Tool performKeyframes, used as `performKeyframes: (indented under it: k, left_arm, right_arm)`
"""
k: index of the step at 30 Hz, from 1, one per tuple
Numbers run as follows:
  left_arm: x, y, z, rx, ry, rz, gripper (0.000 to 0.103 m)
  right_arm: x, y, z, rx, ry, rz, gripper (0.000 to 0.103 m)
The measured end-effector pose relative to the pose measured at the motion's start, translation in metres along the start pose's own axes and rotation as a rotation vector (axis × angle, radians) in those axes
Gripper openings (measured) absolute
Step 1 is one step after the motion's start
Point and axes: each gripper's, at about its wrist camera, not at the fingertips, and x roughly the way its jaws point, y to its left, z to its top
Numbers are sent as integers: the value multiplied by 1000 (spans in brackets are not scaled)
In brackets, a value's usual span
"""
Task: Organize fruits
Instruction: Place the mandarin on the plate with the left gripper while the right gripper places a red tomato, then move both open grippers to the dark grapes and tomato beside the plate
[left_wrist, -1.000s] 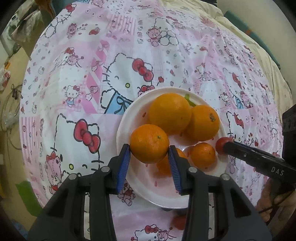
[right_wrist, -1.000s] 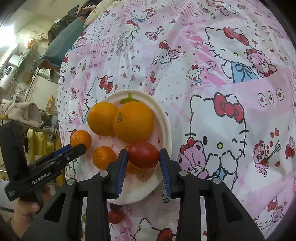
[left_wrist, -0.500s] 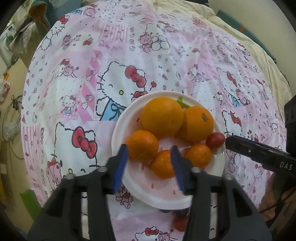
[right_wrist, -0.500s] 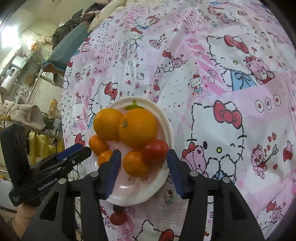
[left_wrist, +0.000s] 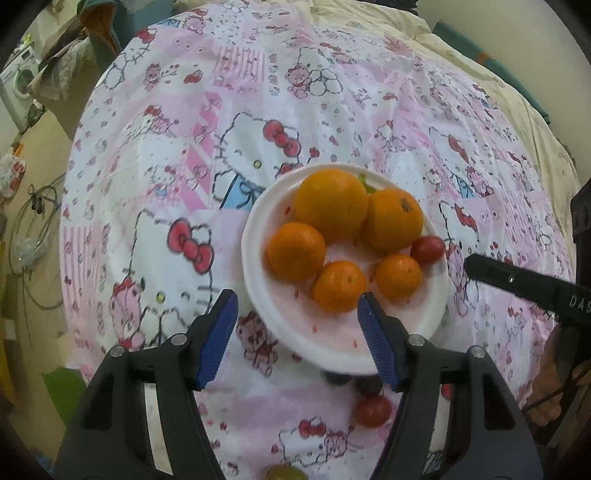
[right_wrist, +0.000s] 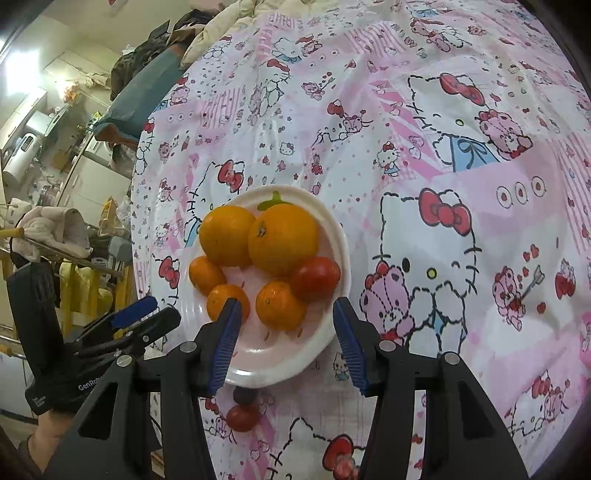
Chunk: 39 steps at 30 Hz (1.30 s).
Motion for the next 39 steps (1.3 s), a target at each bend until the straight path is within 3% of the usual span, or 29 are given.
performKeyframes:
  k: [10,14,18,22,24,29,30,31,39]
  left_arm:
    - [-1,-2,-47,34,93,-11,64]
    - [11,-11,-61,71,126,17,64]
    - [20,-22,-63,113,108,35,63]
    - [28,-30,-60,125,117,8,49]
    - [32,-34,-58,125,118,5,48]
    - [39,-43,-52,139,126,-9,30]
    - [40,-43,-52,139,131,-12,20]
    - [42,-43,-52,138,142,-7,18]
    - [32,-35,-58,133,146,-17,17]
  right_arm:
    - [-24,-5,-19,38,-12,9,55]
    - [-27,-9,-34,83,-5,37,55]
    - [-34,-8,-44,88,-27,44,55]
    - [-37,-7,-47,87,-40,48,55]
    - [-37,-8,-46,90,-40,51,55]
    - [-34,-9,-44,95,-33,63,56]
    - [-34,-9,-44,91,-33,61,56]
    - [-34,-8,-44,88,-32,60,56]
    - [-21,0,-46,63,10,73,56]
